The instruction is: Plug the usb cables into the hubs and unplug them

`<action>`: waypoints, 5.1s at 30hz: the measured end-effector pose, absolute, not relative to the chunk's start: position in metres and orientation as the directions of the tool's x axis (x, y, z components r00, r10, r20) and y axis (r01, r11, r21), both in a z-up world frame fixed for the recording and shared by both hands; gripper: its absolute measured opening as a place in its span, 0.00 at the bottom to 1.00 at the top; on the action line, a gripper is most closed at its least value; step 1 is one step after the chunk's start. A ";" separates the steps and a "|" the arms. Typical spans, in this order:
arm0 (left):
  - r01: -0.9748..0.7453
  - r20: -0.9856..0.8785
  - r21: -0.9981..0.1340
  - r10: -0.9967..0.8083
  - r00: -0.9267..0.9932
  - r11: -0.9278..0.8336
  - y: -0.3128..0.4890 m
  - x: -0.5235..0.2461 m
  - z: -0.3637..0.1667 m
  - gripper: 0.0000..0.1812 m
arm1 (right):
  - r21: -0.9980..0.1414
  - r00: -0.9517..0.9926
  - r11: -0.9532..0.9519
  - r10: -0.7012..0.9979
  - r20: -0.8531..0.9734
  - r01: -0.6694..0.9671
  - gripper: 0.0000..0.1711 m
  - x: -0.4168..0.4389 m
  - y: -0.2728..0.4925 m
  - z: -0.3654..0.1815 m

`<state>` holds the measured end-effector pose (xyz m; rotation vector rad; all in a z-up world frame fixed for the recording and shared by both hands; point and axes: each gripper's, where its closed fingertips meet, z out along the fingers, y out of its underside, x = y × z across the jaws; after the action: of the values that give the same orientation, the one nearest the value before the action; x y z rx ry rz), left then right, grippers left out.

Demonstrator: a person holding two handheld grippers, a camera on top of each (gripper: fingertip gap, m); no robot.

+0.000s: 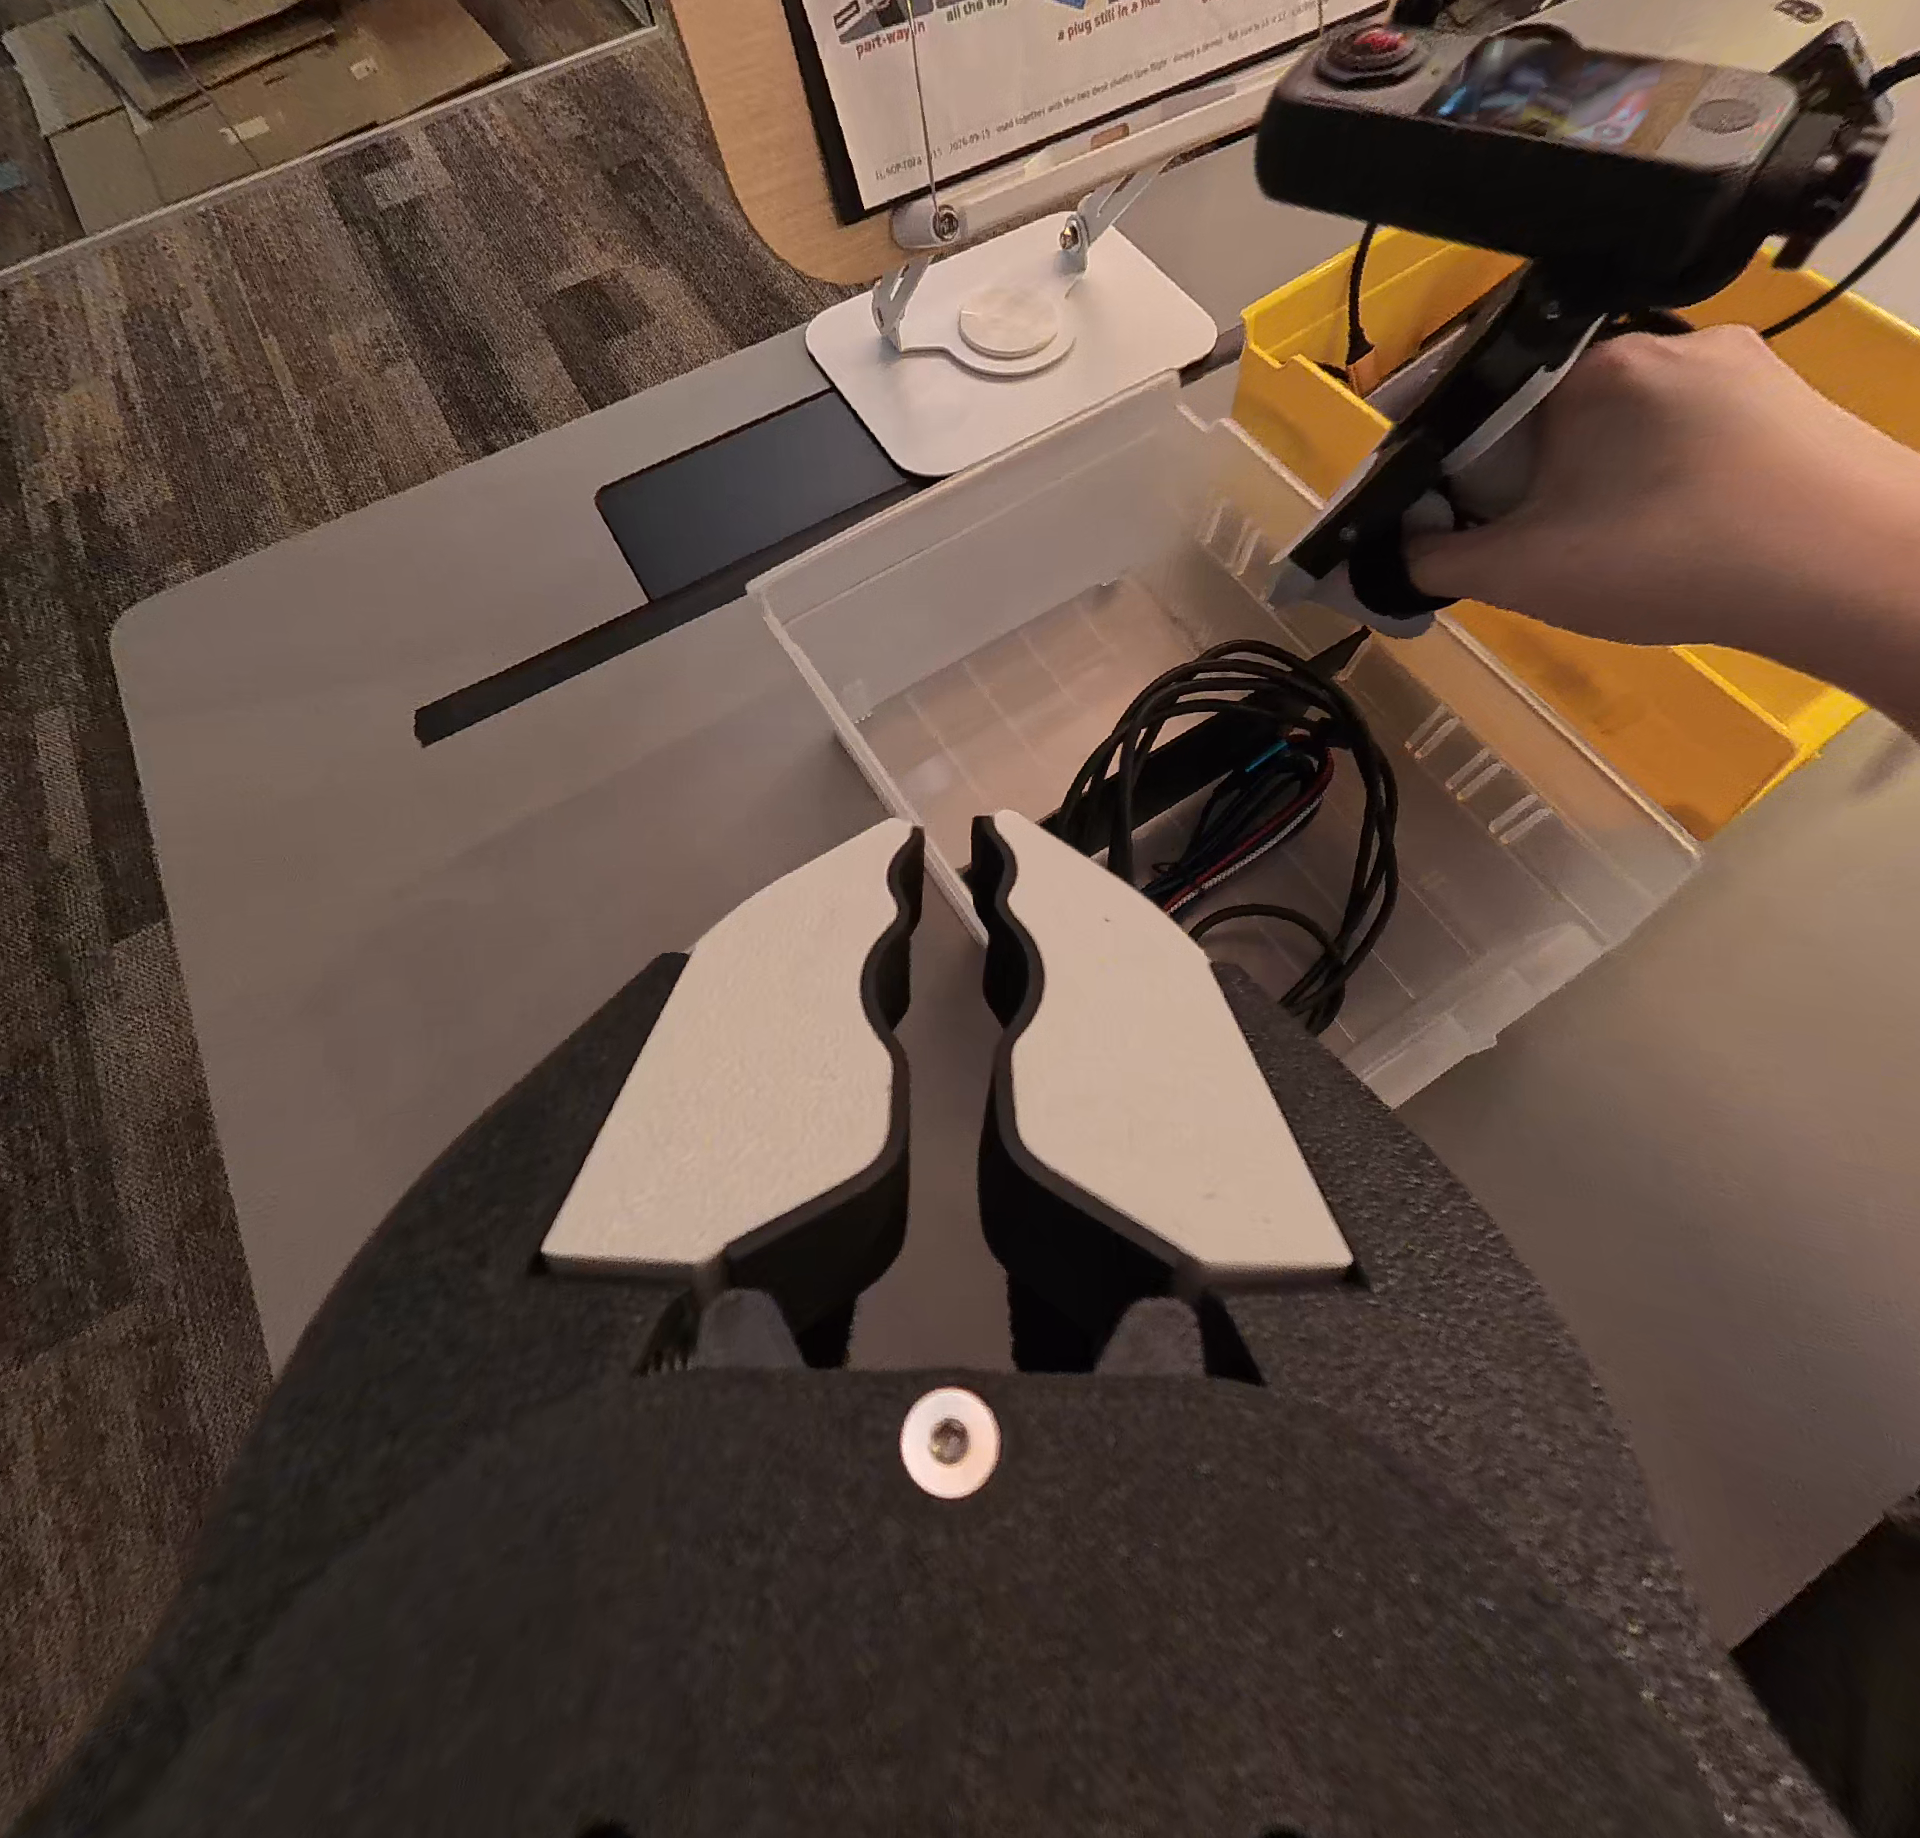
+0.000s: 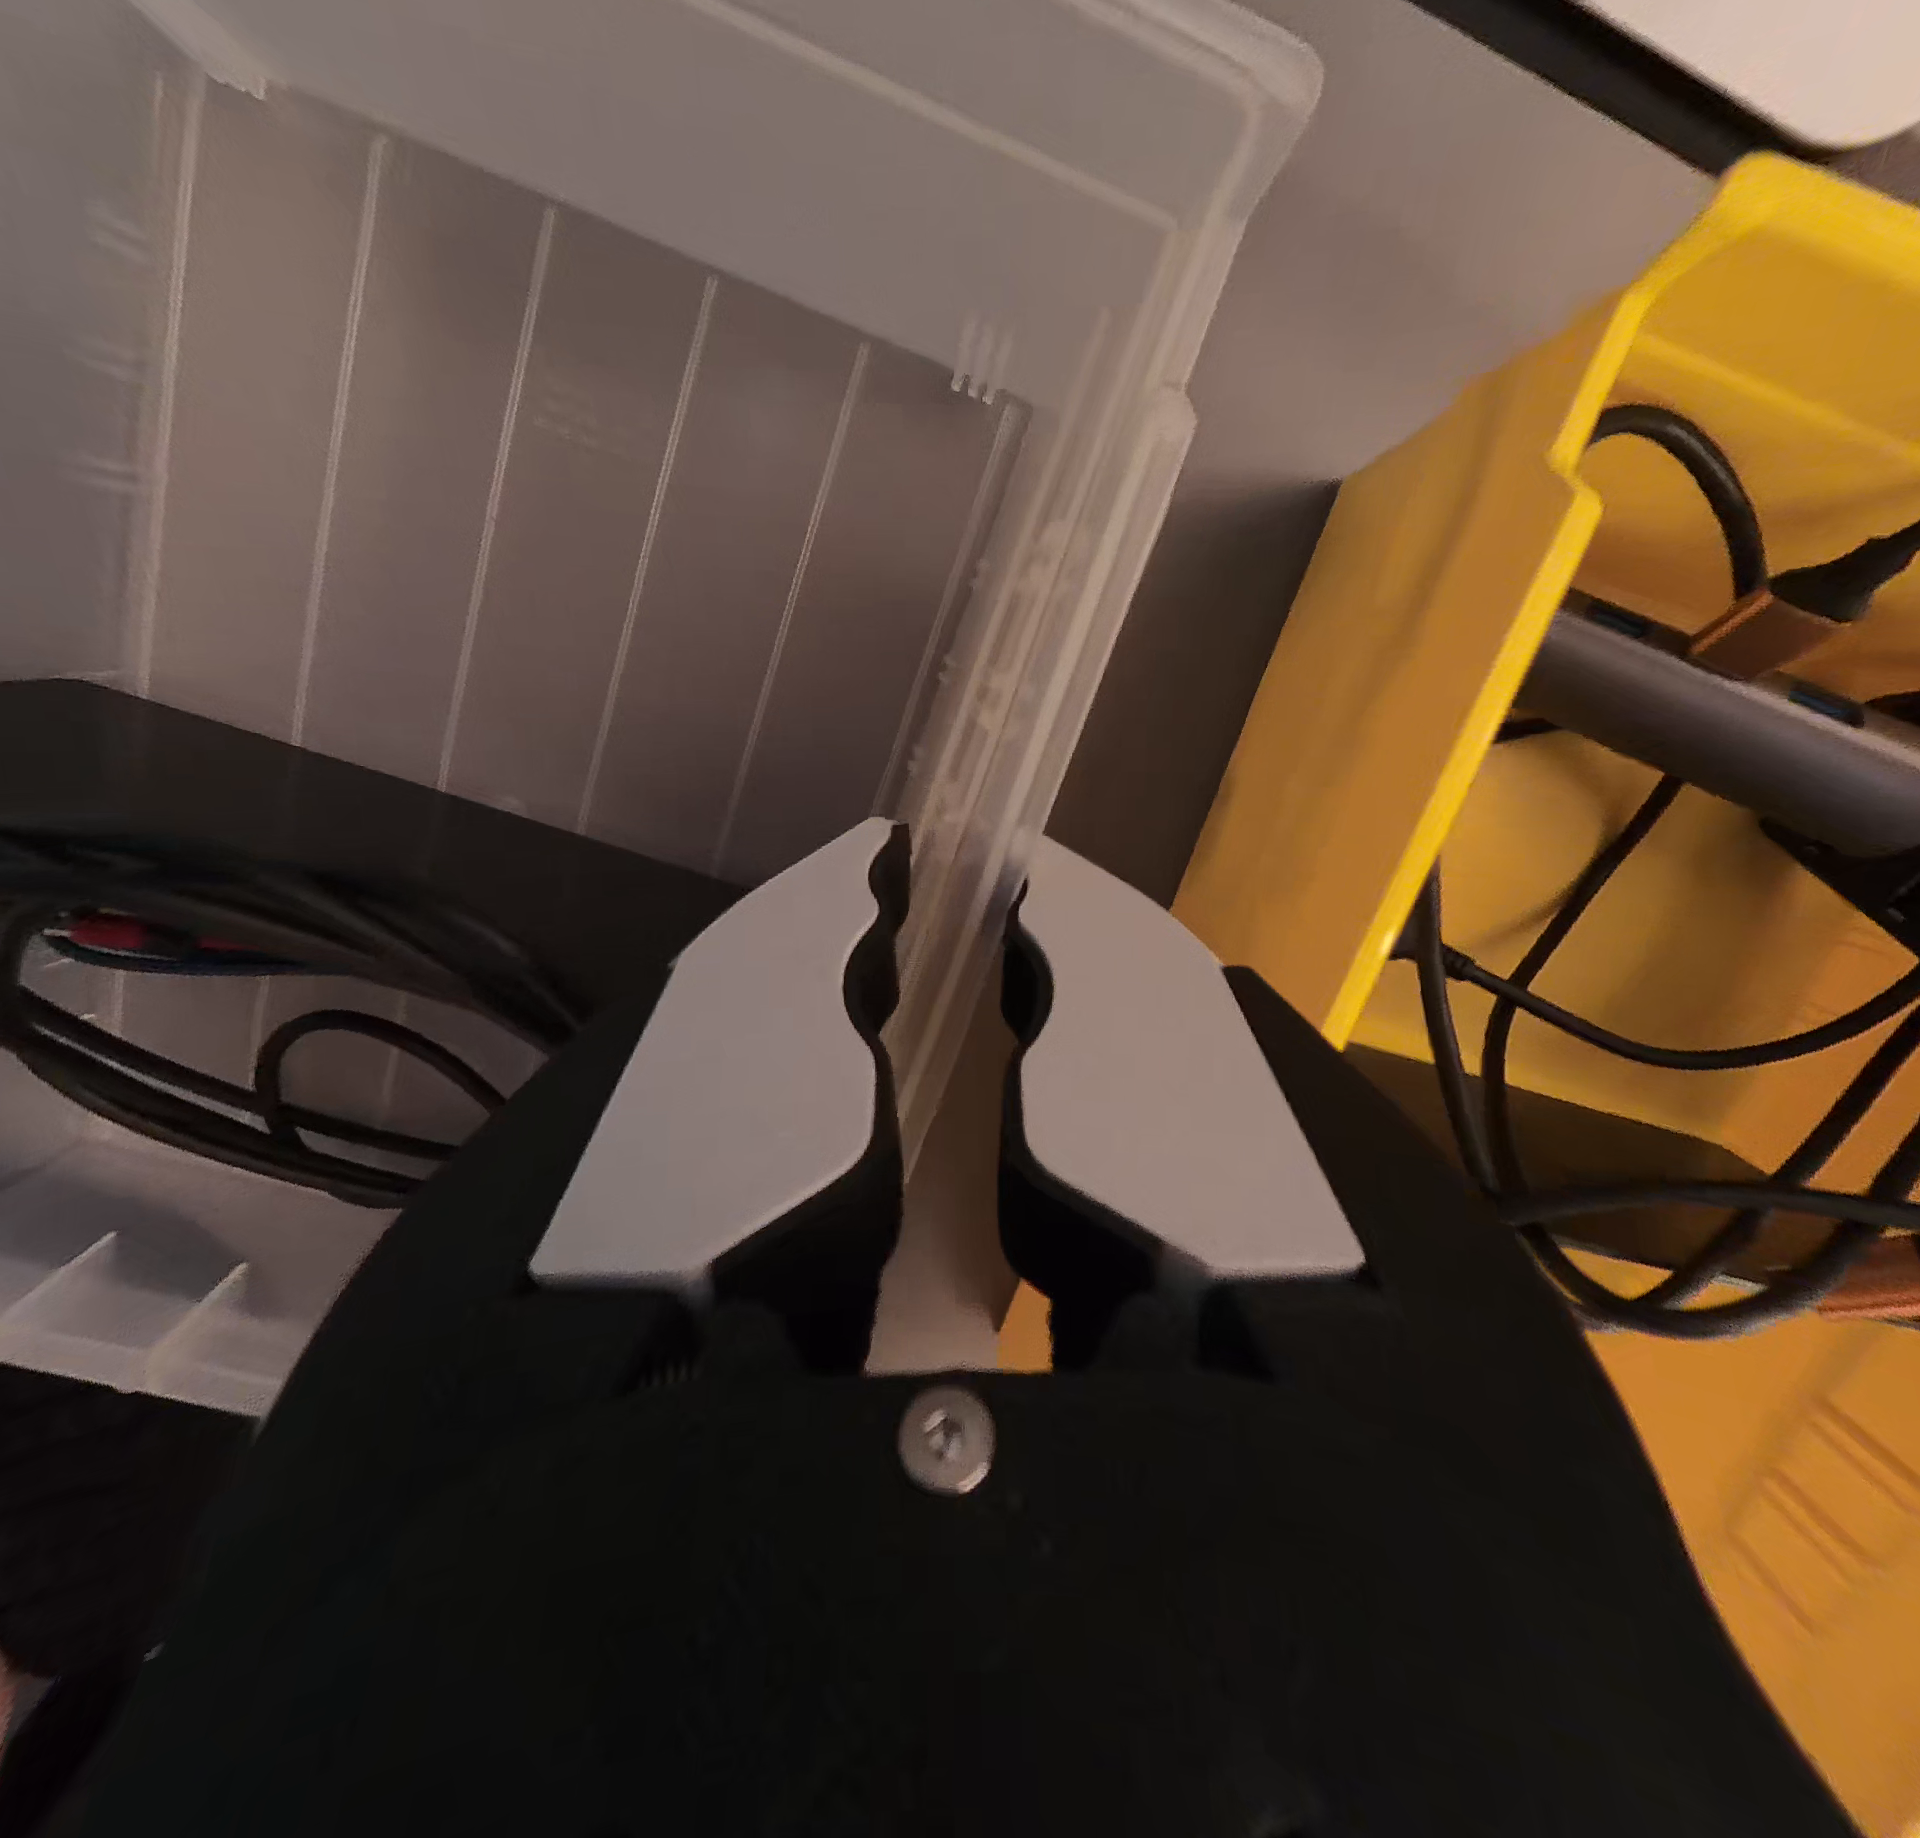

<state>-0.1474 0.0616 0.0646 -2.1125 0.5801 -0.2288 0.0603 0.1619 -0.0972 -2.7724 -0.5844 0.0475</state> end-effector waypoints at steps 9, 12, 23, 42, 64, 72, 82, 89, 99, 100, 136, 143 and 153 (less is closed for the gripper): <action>-0.321 -0.057 -0.816 -0.485 0.873 -0.481 0.061 -0.148 0.065 0.04 | -0.258 0.933 -0.906 0.358 -0.039 0.337 0.10 0.055 0.172 -0.108; -0.335 -0.065 -0.807 -0.491 0.869 -0.486 0.061 -0.146 0.063 0.04 | -0.185 0.914 -0.903 0.402 -0.052 0.387 0.08 0.053 0.168 -0.111; -0.376 -0.097 -0.783 -0.499 0.861 -0.496 0.063 -0.139 0.058 0.04 | -0.058 0.908 -0.913 0.408 -0.095 0.404 0.06 0.053 0.167 -0.118; -0.378 -0.101 -0.766 -0.483 0.870 -0.520 0.064 -0.146 0.053 0.04 | -0.005 0.923 -0.946 0.319 -0.217 0.326 0.05 0.048 0.159 -0.100; -0.323 -0.103 -0.821 -0.434 0.895 -0.471 0.050 -0.157 0.075 0.04 | -0.017 0.913 -0.926 0.374 -0.162 0.376 0.05 0.080 0.164 0.025; -0.295 -0.087 -0.826 -0.408 0.909 -0.480 0.050 -0.161 0.077 0.04 | -0.083 0.929 -0.963 0.268 -0.255 0.255 0.05 0.176 0.162 0.090; -0.367 -0.153 -0.741 -0.391 0.908 -0.563 0.068 -0.150 0.055 0.04 | -0.091 0.981 -0.995 -0.023 -0.195 -0.042 0.05 0.419 0.123 0.133; -0.369 -0.182 -0.727 -0.354 0.917 -0.579 0.080 -0.145 0.051 0.04 | -0.013 0.975 -0.983 -0.178 -0.136 -0.181 0.06 0.564 0.088 0.102; -0.368 -0.068 -0.833 -0.584 0.809 -0.413 0.100 -0.012 0.049 0.10 | 0.043 0.967 -0.991 -0.134 -0.218 -0.127 0.06 0.631 0.106 -0.029; -0.346 -0.026 -0.850 -0.624 0.781 -0.397 0.098 0.007 0.048 0.10 | 0.059 0.966 -0.992 -0.126 -0.226 -0.116 0.06 0.631 0.108 -0.043; -0.491 0.303 -0.292 -0.567 0.766 -0.821 0.111 0.134 -0.087 0.15 | -0.081 0.948 -0.997 0.030 -0.317 0.004 0.17 0.611 0.105 -0.107; -0.562 0.252 -0.200 -0.597 0.762 -0.802 0.112 0.134 -0.088 0.09 | -0.110 0.939 -0.994 0.042 -0.342 0.004 0.11 0.604 0.101 -0.115; -0.472 0.285 -0.207 -0.514 0.809 -0.857 0.128 0.092 -0.086 0.05 | -0.112 0.924 -0.992 -0.014 -0.381 -0.061 0.10 0.599 0.104 -0.118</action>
<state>0.0916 0.1275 -0.0864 -2.8670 0.7847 -0.5064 0.5985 0.1039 -0.1181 -2.9616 0.0579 0.5852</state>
